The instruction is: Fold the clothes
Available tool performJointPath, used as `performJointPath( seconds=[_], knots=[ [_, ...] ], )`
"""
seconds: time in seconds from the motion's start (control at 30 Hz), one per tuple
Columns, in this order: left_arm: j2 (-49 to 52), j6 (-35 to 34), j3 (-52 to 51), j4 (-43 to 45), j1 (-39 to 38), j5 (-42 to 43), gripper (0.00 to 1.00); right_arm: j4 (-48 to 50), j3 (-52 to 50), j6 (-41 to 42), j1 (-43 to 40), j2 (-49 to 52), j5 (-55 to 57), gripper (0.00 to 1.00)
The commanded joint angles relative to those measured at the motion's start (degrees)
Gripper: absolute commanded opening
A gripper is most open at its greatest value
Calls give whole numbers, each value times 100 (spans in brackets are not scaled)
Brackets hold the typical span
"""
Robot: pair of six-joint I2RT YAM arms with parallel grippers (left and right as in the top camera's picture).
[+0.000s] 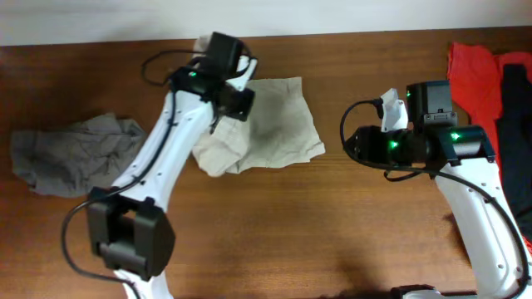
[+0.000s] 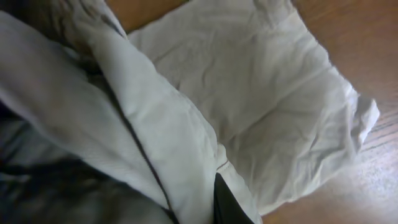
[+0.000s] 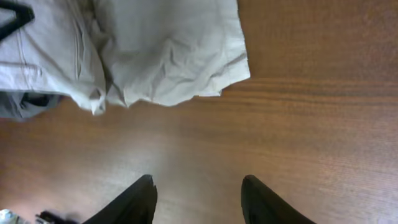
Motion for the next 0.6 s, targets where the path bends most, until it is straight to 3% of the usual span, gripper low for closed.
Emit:
performJointPath(
  seconds=[0.0, 0.23, 0.33, 0.57],
  knots=[
    [267, 520, 586, 22, -352, -507, 1, -133, 7, 68, 4, -151, 162, 49],
    [833, 973, 765, 76, -883, -629, 1, -369, 7, 173, 4, -151, 527, 48],
    [1005, 986, 765, 98, -1104, -1211, 1, -474, 7, 219, 4, -151, 671, 49],
    [1040, 1526, 793, 188, -1598, -2190, 1, -909, 7, 1296, 2, -151, 1895, 47]
  ],
)
